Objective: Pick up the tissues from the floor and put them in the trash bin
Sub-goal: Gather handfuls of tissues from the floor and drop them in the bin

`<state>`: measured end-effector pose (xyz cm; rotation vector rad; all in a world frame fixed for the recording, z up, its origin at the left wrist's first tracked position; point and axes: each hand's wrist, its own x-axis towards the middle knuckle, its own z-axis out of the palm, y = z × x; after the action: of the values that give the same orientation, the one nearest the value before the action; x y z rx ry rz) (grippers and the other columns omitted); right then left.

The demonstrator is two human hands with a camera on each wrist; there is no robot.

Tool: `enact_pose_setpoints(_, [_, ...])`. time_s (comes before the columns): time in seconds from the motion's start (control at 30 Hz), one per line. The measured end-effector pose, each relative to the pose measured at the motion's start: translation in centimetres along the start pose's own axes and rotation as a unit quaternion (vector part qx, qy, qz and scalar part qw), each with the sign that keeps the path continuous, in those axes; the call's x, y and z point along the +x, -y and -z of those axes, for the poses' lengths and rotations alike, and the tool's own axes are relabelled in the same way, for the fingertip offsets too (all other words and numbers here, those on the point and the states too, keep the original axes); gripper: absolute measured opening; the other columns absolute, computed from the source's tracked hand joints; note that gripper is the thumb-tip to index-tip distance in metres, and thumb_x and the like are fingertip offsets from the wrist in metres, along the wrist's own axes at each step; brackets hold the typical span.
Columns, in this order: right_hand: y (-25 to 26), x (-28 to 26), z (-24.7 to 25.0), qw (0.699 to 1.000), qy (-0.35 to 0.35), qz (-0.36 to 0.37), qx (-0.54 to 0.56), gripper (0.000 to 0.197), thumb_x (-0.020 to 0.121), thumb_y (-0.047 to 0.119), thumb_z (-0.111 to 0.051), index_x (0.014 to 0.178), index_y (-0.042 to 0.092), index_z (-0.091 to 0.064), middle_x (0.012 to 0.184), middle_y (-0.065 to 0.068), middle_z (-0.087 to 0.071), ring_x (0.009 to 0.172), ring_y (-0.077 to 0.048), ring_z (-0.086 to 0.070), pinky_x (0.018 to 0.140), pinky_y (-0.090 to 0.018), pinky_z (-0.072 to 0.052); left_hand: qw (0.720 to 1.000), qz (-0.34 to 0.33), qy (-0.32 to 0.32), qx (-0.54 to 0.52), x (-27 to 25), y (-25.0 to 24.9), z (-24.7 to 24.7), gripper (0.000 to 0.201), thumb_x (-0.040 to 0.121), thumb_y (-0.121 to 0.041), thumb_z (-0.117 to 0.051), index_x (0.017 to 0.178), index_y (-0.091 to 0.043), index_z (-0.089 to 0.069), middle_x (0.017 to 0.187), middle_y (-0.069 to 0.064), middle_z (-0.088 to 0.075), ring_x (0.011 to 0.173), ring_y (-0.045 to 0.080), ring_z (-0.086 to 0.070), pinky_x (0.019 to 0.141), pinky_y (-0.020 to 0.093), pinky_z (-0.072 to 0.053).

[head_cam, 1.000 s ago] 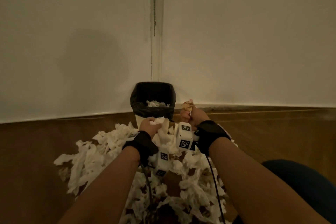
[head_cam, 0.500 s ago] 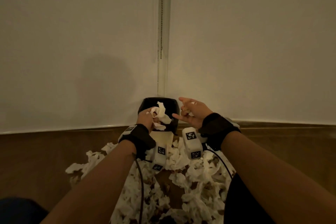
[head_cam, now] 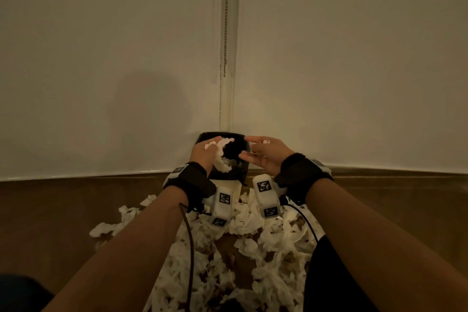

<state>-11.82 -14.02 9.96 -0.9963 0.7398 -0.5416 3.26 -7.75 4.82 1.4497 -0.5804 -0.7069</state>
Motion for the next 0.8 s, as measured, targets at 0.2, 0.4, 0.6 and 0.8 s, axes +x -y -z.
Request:
enact_pose_setpoints(0.2, [-0.6,1.4,0.0,0.996,-0.046,0.048,-0.065,0.029,0.095,0.012,-0.053,0.118,-0.004,-0.058,0.066,-0.002,-0.049,0.037,-0.002,-0.036,0.034,-0.011,-0.029,0.995,0.028,-0.02,-0.099,0.8,0.7,0.4,0.022,0.091,0.004,-0.045,0.098,-0.004,-0.063,0.086,0.011,-0.062,0.075,0.023,-0.06,0.064,0.027,-0.052])
enact_pose_setpoints(0.4, [-0.9,2.7,-0.6,0.993,-0.098,0.026,-0.062,0.059,0.095,0.057,-0.03,0.054,0.016,-0.038,0.043,0.004,-0.034,0.035,-0.008,-0.024,0.037,-0.018,-0.016,0.983,0.081,-0.025,-0.164,1.3,0.3,0.5,0.026,0.093,-0.016,-0.043,0.072,-0.014,-0.057,0.06,0.001,-0.043,0.047,0.011,-0.037,0.037,0.014,-0.031])
enact_pose_setpoints(0.6, [-1.2,4.4,-2.4,0.993,-0.117,0.018,-0.014,0.042,0.102,0.035,-0.023,0.069,0.018,-0.041,0.045,0.003,-0.031,0.026,-0.008,-0.021,0.035,-0.01,-0.017,0.99,0.042,-0.086,-0.102,2.0,-0.1,0.3,0.053,0.094,-0.045,-0.047,0.051,-0.017,-0.032,0.034,-0.007,-0.031,0.03,0.008,-0.025,0.033,0.01,-0.019])
enact_pose_setpoints(0.8, [-1.3,7.2,-2.4,0.987,-0.136,0.079,-0.04,0.029,0.098,0.014,-0.029,0.072,0.02,-0.041,0.055,0.0,-0.033,0.021,-0.003,-0.026,0.03,-0.01,-0.022,0.982,0.04,-0.149,-0.11,4.3,1.0,1.2,0.056,0.098,-0.05,-0.029,0.053,-0.017,-0.036,0.034,-0.008,-0.033,0.035,0.012,-0.028,0.036,0.015,-0.021])
